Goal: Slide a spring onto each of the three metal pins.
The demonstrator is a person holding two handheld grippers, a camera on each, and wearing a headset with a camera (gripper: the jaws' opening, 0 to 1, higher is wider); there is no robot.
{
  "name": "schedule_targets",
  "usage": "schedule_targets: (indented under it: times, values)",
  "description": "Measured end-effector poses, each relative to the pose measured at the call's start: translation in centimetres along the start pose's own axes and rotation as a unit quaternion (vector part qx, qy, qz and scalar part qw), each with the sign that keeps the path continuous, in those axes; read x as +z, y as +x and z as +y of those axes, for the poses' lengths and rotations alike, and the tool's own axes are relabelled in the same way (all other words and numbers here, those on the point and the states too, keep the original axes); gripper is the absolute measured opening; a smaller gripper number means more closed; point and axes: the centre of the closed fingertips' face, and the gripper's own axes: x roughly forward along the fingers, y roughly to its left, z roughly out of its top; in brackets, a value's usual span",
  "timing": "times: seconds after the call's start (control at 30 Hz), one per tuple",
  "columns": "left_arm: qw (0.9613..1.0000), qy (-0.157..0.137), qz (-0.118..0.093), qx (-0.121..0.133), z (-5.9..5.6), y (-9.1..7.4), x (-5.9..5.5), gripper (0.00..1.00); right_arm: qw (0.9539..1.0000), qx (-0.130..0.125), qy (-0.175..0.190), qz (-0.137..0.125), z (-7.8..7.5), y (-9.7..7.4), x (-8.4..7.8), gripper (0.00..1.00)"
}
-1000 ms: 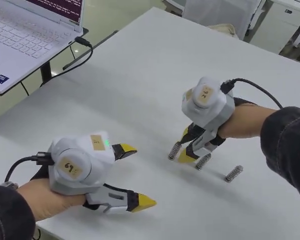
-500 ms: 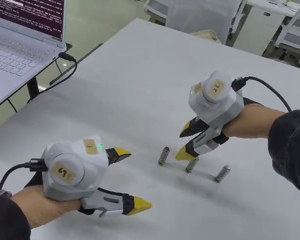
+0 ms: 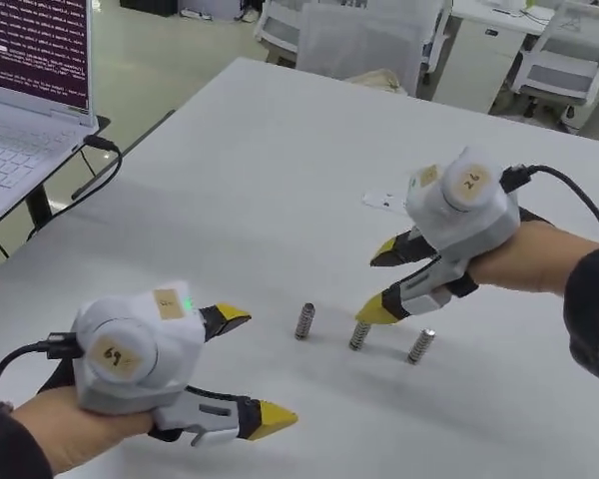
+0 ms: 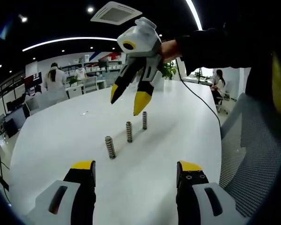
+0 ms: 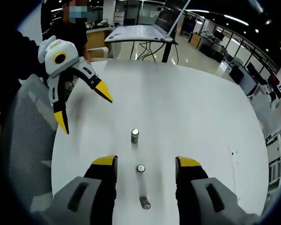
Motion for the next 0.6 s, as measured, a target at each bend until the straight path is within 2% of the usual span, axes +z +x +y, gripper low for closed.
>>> schedule_targets:
  times: [0.37,0.6]
  values:
    - [1.0,0.002,-0.003,0.0,-0.1,0.0,0.7,0.67,0.9976,-0.039,0.035,-0.046,0.3,-2.5,-1.1,0.55]
    - [1.0,0.001,-0.007,0.003,-0.2,0.0,1.2,0.67,0.9921,-0.072,0.062,-0.083,0.4,-4.3,-2.4,0.62]
